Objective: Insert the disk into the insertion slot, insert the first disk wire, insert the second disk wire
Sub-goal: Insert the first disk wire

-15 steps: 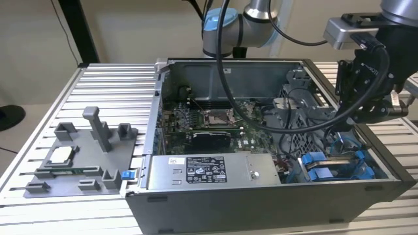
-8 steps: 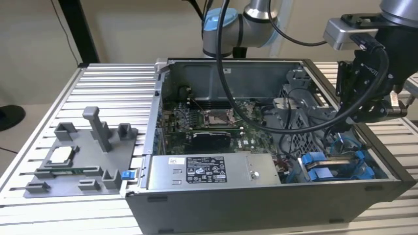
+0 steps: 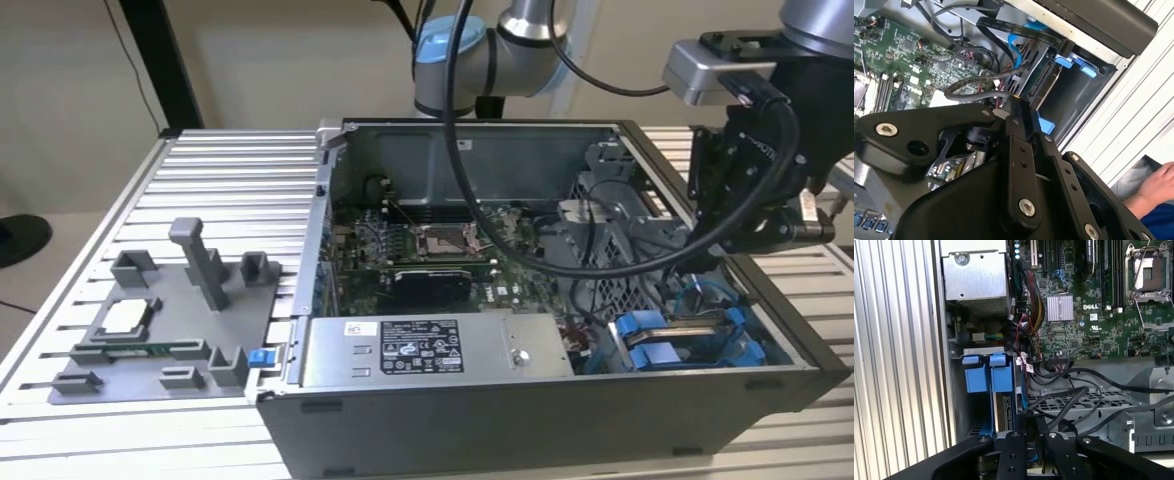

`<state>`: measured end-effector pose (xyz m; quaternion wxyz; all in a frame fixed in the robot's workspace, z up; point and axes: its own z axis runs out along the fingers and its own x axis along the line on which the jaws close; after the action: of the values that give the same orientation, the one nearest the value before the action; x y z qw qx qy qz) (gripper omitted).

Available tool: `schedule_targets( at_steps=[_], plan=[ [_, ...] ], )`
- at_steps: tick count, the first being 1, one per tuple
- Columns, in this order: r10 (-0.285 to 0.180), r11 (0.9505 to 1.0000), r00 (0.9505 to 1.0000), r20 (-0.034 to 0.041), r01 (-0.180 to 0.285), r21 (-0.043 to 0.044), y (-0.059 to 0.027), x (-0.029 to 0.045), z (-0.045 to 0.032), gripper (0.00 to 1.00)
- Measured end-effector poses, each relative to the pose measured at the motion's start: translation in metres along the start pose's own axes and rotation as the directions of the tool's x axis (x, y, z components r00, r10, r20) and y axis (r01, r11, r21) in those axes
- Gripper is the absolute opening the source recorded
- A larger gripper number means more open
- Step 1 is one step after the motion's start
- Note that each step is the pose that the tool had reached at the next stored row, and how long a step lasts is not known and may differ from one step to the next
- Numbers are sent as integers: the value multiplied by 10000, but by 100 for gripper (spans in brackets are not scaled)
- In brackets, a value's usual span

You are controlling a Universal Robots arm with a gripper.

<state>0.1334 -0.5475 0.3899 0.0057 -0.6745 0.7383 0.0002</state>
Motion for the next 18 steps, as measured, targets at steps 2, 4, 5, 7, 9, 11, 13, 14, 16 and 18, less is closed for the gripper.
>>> schedule_targets(
  at_steps=[2, 4, 5, 7, 9, 11, 13, 14, 16, 18],
  plan=[
    [0, 10000, 10000, -7, 0, -9, -12, 13, 6, 0],
    [0, 10000, 10000, -28, 0, -17, -28, 23, 13, 0],
    [-1, 10000, 10000, -44, 1, -20, -36, 29, 16, 0],
    [-2, 10000, 10000, -92, 2, -27, -51, 42, 22, 0],
    [-5, 10000, 9999, -152, 5, -33, -66, 62, 29, 0],
    [-9, 10000, 9998, -210, 8, -40, -78, 83, 35, 0],
    [-13, 10000, 9996, -286, 12, -47, -90, 99, 42, 0],
    [-16, 10000, 9995, -320, 14, -52, -97, 107, 44, 0],
    [-22, 10000, 9992, -394, 19, -67, -115, 124, 50, 0],
    [-27, 10000, 9990, -457, 24, -78, -129, 144, 56, 0]
  ],
)
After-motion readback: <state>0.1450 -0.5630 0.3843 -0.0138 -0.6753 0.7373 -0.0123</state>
